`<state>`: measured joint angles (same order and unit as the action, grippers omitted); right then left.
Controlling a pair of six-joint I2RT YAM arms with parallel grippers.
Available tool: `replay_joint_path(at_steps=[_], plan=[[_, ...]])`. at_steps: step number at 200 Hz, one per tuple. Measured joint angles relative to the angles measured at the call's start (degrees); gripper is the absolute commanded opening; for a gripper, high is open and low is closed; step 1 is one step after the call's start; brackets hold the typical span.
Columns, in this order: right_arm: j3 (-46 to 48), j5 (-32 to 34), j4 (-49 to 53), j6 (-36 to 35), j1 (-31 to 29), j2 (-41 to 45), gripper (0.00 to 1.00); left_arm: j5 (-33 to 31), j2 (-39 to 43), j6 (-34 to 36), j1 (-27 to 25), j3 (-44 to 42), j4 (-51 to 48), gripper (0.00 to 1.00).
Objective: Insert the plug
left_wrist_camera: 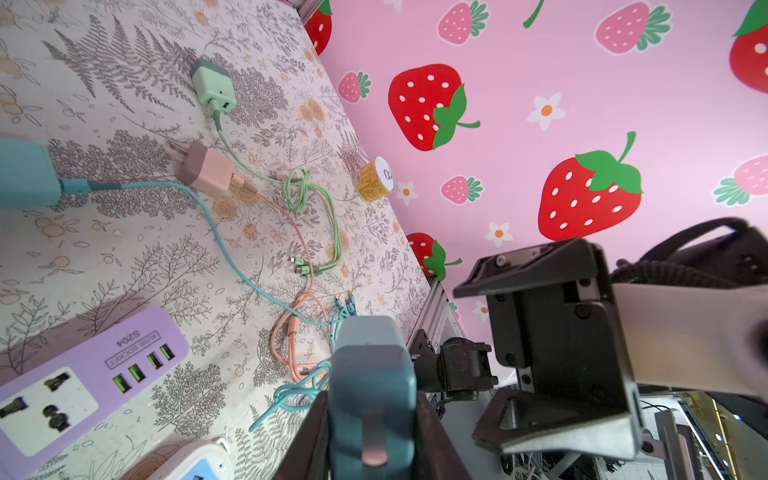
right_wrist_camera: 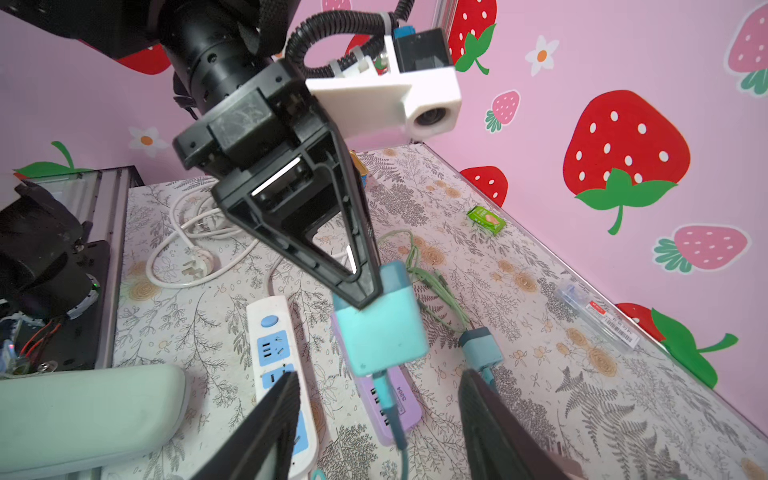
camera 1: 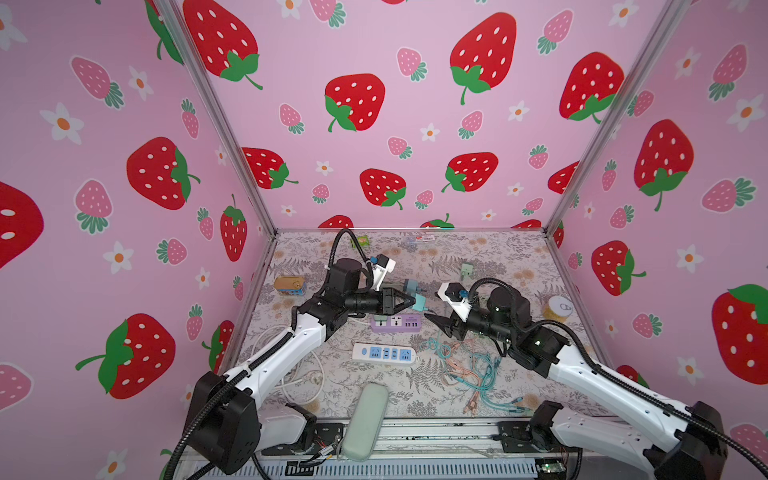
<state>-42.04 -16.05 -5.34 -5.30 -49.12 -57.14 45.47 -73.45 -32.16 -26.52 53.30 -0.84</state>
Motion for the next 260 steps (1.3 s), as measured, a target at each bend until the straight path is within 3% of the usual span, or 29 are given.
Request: replay_joint_path(at_steps=[67, 171, 260], plan=[[6.2, -4.2, -5.9, 7.9, 0.0, 2.3, 0.56, -1.1, 0.0, -2.1, 0.0, -0.8, 12.5, 0.00], [9.9, -9.6, -26.1, 25.0, 1.7, -2.0, 0.58, 0.7, -0.4, -9.9, -0.2, -7.8, 38.1, 0.00], [9.4, -16.4, -36.0, 36.8, 7.0, -6.2, 0.60, 1.0, 3.3, -9.4, -1.3, -13.4, 44.9, 0.00]])
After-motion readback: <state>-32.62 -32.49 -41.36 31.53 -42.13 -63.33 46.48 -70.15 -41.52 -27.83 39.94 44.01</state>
